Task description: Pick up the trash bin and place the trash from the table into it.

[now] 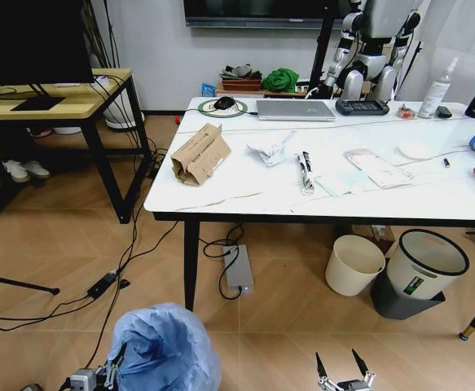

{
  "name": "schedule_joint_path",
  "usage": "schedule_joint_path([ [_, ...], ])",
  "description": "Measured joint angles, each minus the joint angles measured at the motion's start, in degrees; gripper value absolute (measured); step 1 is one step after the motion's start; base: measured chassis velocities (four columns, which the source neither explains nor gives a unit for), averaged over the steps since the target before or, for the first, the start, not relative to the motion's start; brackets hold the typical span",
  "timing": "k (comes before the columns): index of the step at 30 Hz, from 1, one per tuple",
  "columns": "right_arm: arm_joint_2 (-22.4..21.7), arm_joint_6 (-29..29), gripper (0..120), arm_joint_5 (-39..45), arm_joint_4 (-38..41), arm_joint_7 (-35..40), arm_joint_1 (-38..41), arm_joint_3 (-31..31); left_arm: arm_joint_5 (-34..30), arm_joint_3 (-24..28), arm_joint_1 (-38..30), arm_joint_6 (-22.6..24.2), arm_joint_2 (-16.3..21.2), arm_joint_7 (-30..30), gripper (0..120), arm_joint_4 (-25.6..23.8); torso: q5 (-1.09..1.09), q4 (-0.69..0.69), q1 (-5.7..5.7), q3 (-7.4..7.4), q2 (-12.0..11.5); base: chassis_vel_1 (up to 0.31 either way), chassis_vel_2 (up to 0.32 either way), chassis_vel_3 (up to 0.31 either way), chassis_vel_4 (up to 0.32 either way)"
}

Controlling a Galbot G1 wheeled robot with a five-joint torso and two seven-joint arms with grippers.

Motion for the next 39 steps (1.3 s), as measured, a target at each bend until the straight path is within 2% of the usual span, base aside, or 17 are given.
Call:
schedule_joint_path([
  [8, 0.0, 0.0, 100, 0.1, -0.1, 0.0, 0.0, 0.1, 0.1, -0.2, -0.4, 0.1, 0.3, 0.0, 0, 0.3, 0.01, 0.00, 0.80, 1.31, 2.1, 0.000, 0.000, 0.000, 0.000],
  [13, 0.0, 0.0, 100, 0.1, -0.1, 0.0, 0.0, 0.0, 0.1, -0.2, -0.4, 0.1, 0.4, 0.0, 0, 0.3, 0.00, 0.00, 0.99, 1.60, 2.6, 0.000, 0.000, 0.000, 0.000],
  [21, 0.0, 0.0, 100, 0.1, 0.0, 0.0, -0.3, 0.0, 0.0, 0.1, -0.2, 0.1, 0.3, -0.1, 0, 0.2, 0.00, 0.00, 2.13, 3.24, 5.3, 0.000, 0.000, 0.000, 0.000],
  [39, 0.0, 0.3, 100, 0.2, 0.5, 0.0, -0.6, 0.2, 0.3, -0.2, 0.1, 0.2, 0.4, 0.0, 0, -0.3, 0.00, 0.01, 3.94, 5.78, 9.7, 0.000, 0.000, 0.000, 0.000],
])
